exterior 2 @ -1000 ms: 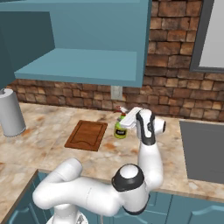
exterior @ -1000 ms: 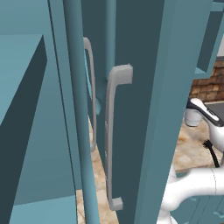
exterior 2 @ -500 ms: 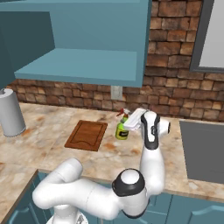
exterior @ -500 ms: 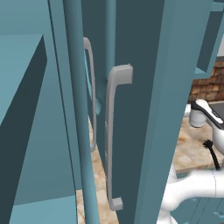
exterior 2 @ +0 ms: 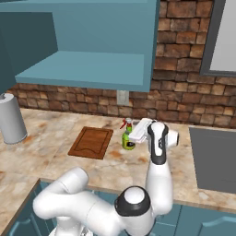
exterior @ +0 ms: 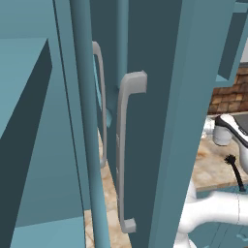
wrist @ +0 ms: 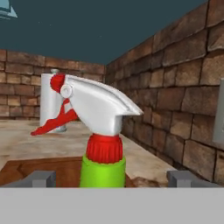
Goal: Grab the spray bottle from the cabinet, then place it next to the cutting board for sanitizing. Then grab the dish brush from the countertop next to the sink and place it next to the cutting board.
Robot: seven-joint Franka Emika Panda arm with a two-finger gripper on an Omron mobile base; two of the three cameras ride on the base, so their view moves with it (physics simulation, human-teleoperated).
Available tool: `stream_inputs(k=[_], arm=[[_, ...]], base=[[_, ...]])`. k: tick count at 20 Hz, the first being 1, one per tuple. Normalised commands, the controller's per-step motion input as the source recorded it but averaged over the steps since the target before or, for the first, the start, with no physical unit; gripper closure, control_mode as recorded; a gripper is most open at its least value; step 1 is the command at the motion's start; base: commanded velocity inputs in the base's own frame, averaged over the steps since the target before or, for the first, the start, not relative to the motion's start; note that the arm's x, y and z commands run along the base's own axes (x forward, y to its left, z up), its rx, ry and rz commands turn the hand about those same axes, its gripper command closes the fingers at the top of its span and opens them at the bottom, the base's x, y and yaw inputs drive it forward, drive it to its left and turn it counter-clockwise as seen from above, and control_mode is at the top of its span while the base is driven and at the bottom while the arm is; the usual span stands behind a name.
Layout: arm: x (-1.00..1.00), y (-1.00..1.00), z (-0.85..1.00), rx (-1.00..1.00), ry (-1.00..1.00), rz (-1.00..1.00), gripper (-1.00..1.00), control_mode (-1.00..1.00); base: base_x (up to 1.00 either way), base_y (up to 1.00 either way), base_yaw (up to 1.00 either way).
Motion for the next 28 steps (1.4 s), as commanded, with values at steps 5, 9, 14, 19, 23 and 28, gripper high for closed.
stream_inputs(k=[5,9,14,19,23,28], arm=[[-0.47,-0.27,0.0,0.0,0.0,0.0,-1.0,-1.0],[-0.16,-0.38,0.0,0.0,0.0,-0.01,-1.0,-1.0],[-0.49,-0.5,0.35,0.0,-0.11,-0.13,-1.0,-1.0],[-0.7,-0.46,0.65,-0.01,-0.11,-0.16,-1.0,-1.0],[-0.6,-0.35,0.6,-0.04,0.0,-0.19,-1.0,-1.0],[-0.4,-0.55,0.5,-0.07,0.12,-0.16,-1.0,-1.0]], base=[[0.0,0.0,0.0],[0.0,0.0,0.0],[0.0,0.0,0.0],[0.0,0.0,0.0],[0.0,0.0,0.0],[0.0,0.0,0.0]])
